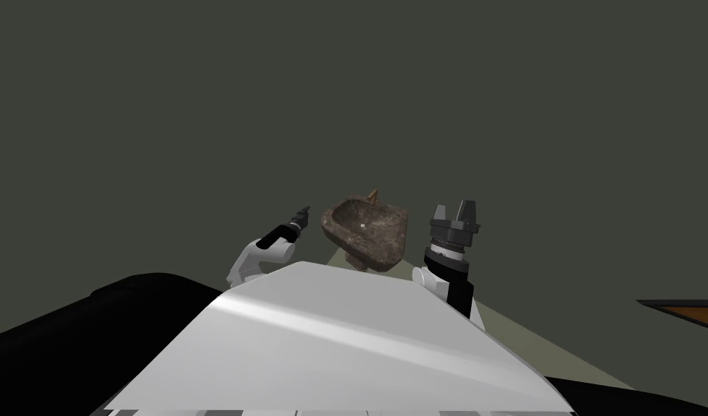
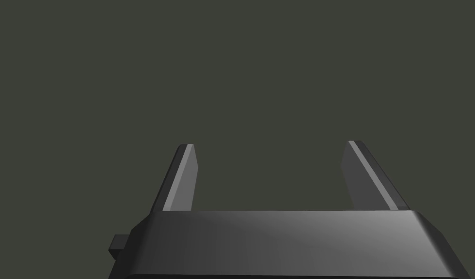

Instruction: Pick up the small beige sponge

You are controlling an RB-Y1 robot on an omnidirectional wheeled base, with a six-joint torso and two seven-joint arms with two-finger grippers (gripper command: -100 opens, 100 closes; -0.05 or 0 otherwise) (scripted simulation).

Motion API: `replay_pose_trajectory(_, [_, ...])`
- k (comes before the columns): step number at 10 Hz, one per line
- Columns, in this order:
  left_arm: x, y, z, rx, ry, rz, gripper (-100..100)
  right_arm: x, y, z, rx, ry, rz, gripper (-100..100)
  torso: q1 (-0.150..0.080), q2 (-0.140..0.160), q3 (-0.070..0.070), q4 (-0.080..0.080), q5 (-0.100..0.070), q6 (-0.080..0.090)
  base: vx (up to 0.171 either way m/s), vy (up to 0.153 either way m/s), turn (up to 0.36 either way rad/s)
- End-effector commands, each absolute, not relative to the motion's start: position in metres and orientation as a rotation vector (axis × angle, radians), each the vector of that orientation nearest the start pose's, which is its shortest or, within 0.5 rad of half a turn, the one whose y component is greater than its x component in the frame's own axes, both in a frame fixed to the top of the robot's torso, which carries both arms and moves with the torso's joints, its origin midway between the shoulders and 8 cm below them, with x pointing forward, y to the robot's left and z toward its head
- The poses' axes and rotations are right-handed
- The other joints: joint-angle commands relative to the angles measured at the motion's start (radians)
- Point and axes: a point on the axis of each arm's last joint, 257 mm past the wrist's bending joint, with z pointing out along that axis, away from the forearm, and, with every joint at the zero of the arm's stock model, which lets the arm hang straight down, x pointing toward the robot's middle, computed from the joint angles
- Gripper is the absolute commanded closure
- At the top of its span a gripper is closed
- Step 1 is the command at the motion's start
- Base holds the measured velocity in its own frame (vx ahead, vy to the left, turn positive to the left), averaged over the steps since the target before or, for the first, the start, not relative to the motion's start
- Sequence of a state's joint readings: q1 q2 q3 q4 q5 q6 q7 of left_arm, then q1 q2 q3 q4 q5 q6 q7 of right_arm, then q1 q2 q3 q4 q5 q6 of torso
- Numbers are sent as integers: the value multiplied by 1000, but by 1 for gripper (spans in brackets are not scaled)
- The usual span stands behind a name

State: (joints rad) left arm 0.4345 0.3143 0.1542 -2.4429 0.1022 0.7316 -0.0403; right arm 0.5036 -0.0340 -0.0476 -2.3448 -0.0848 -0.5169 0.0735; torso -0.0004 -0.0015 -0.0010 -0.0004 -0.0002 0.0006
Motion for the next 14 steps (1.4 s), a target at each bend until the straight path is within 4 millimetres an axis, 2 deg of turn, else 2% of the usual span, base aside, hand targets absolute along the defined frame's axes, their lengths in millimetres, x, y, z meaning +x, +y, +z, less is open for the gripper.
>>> replay_pose_trajectory(1, [397, 360, -150, -1247, 1441, -712, -100, 323, -296, 56, 588, 550, 1259, 0, 0, 0, 0, 0, 0, 0, 3, -10, 5])
replay_pose_trajectory(14, [356, 370, -206, -1378, 1690, -460, -100, 323, -296, 56, 588, 550, 1259, 0, 1, 0, 0, 0, 0, 0, 9, -12, -107])
